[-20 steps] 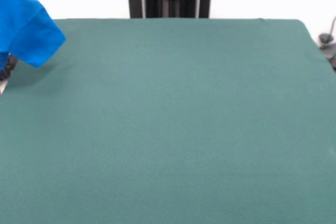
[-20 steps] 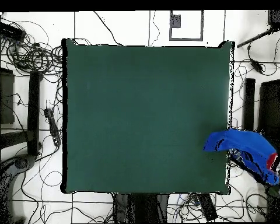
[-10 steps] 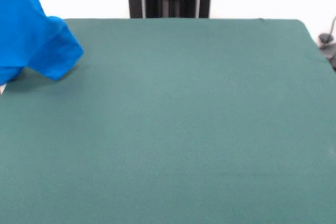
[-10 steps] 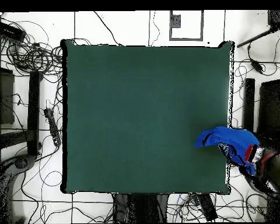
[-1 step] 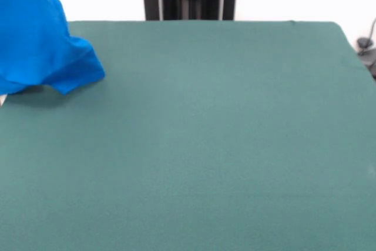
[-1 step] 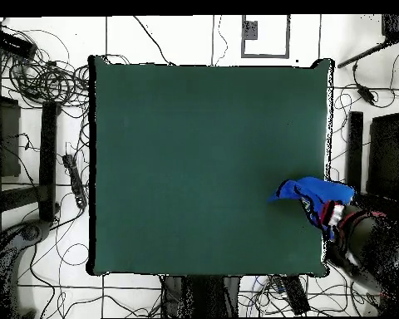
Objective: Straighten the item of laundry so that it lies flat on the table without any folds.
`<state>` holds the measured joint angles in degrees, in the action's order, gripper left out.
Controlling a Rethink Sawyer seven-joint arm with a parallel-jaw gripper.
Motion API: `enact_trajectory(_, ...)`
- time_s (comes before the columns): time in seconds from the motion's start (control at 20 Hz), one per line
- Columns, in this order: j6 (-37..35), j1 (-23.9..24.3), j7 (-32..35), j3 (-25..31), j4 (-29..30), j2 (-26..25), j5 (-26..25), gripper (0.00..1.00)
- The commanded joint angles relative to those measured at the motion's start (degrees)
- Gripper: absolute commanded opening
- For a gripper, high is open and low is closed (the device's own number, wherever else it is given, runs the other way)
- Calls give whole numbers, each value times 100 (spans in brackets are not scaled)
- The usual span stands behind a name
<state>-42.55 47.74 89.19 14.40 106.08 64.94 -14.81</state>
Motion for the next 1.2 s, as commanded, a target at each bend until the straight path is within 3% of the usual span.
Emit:
enact_trajectory(0.05,171,-422,234,324,1135,225,471,0)
enact_trajectory(1.2,-155,-1388,804,-98,1099,546,1065,0)
